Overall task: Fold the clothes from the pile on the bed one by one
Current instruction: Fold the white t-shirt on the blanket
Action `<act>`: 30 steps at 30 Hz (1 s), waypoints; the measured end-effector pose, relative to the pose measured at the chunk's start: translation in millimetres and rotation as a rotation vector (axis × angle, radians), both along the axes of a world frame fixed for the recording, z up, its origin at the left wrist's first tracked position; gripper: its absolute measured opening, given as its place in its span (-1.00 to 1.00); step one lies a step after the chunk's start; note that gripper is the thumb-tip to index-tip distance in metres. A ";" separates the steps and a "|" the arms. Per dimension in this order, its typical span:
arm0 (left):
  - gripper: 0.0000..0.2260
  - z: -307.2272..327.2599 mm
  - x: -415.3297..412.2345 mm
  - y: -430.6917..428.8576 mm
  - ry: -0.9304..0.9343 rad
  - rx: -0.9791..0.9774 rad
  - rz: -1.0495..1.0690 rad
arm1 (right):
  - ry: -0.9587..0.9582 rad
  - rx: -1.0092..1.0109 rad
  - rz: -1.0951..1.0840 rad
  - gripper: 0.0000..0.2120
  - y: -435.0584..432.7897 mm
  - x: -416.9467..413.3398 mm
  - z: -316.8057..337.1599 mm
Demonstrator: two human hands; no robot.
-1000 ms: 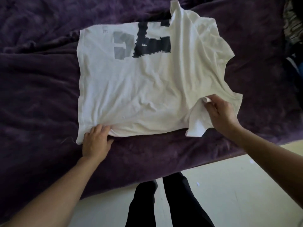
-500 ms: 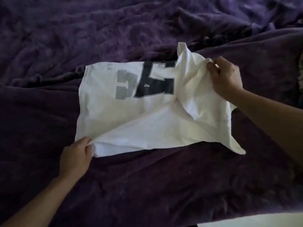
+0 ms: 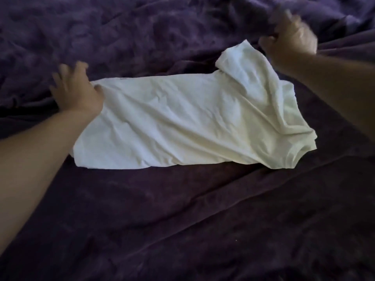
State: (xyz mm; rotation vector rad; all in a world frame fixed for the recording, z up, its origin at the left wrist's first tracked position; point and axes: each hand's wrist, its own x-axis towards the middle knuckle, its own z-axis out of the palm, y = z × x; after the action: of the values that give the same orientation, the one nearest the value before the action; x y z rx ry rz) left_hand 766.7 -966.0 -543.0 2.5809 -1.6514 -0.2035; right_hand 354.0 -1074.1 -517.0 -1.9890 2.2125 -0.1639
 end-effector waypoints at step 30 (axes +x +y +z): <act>-0.71 -24.3 -104.6 113.8 0.366 0.270 -0.449 | -0.373 -0.070 0.289 -0.96 47.7 -20.1 11.9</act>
State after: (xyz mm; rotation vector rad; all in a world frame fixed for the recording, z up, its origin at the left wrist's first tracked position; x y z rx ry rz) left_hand 662.1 -852.2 -567.3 2.1039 -2.1322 -0.9192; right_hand 333.9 -1026.5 -505.1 -2.0828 1.6966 -0.5313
